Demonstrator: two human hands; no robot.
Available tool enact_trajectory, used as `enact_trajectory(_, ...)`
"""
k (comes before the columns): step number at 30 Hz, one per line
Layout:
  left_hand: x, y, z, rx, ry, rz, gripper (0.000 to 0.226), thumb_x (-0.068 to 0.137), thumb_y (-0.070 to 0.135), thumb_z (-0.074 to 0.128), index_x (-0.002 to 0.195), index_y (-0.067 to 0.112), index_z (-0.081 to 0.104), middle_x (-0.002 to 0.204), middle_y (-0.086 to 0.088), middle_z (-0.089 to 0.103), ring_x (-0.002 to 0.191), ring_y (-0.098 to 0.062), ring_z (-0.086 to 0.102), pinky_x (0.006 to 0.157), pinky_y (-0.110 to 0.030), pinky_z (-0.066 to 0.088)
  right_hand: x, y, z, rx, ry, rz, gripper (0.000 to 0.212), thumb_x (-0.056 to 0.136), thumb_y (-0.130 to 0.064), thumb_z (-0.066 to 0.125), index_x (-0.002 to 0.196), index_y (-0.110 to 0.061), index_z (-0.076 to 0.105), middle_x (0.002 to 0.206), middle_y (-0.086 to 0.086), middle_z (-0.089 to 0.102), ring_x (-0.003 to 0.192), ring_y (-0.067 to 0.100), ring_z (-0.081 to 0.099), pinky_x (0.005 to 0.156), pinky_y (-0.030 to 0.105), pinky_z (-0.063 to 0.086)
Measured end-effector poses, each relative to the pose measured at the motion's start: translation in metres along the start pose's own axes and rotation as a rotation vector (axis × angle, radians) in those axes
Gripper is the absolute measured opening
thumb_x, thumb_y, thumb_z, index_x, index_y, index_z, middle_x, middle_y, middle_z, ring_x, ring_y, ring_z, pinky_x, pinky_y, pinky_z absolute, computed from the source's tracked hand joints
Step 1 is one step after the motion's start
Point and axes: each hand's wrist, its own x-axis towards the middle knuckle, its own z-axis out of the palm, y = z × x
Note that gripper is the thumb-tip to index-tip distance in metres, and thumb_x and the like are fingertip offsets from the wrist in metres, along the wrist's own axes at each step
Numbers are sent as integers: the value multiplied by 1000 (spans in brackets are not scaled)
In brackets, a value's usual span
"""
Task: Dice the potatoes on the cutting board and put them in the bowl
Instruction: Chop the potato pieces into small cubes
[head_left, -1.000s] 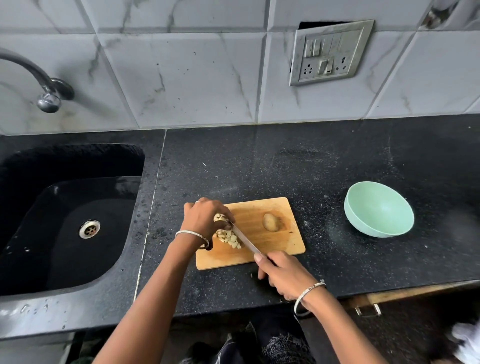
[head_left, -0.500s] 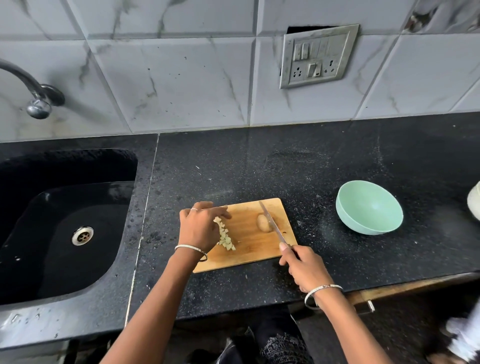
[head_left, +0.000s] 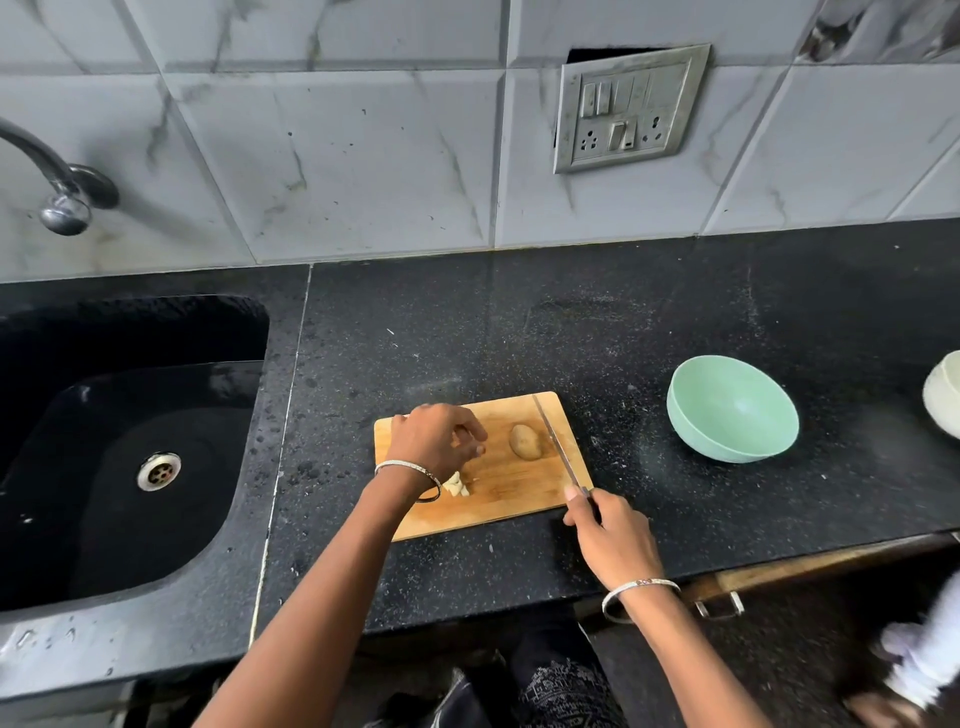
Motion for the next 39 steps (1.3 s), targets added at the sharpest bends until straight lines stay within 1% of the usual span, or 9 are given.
enact_trajectory(3,-6,-6,-4,13,-87,-54,17,67,40,81,76,29,70,69,16,63,78,-9,60,77,-32,45,0,-1,1,14,-3,-17,44,99,-52,38,86,-22,66,72,-19,58,79,18,56,71,33,38)
enact_trajectory(7,-22,-21,0,53,-206,-67,31,58,40,87,80,30,68,76,13,65,77,-12,59,71,-31,50,0,0,5,23,-9,-17,44,99,-53,37,85,-22,65,77,-17,62,81,18,59,72,33,39)
enact_trajectory(15,-36,-23,19,51,11,-44,6,76,33,72,82,32,70,81,12,71,84,-15,64,78,-35,52,-2,-8,14,13,-26,-48,43,99,-51,39,84,-21,66,71,-19,60,77,17,58,69,33,38)
enact_trajectory(19,-36,-26,17,-34,53,-56,1,82,28,70,82,27,71,83,9,72,82,-15,64,72,-32,52,-3,-8,14,11,-26,-59,43,99,-52,38,83,-22,65,76,-17,63,76,13,59,69,33,40)
enact_trajectory(23,-32,-22,16,-146,112,-58,10,85,17,67,79,25,69,80,7,71,77,-13,63,62,-25,43,-3,-8,16,4,-25,-62,44,99,-53,38,81,-23,65,76,-15,64,74,12,59,71,35,43)
enact_trajectory(27,-25,-22,16,-64,145,-86,12,86,17,65,82,26,72,85,7,70,81,-17,64,65,-29,47,-2,-7,16,-2,-23,-53,44,98,-53,38,82,-22,65,74,-16,64,72,14,59,69,34,42)
enact_trajectory(32,-20,-18,16,-45,271,-130,20,77,10,63,74,29,70,77,11,71,77,-17,66,73,-35,52,5,4,19,-56,64,28,48,97,-57,33,88,-22,63,90,-2,70,89,28,63,72,38,44)
enact_trajectory(36,-16,-10,19,47,267,-119,33,85,11,50,95,34,71,93,13,73,94,-16,65,87,-36,38,7,5,23,-109,-20,48,50,96,-59,32,91,-21,64,94,3,69,93,30,62,79,41,47)
enact_trajectory(39,-13,-3,19,25,255,-95,36,83,14,49,106,37,67,102,11,71,103,-16,62,85,-36,34,4,-1,29,-104,-63,14,50,96,-60,33,90,-23,64,90,3,69,90,29,63,77,40,48)
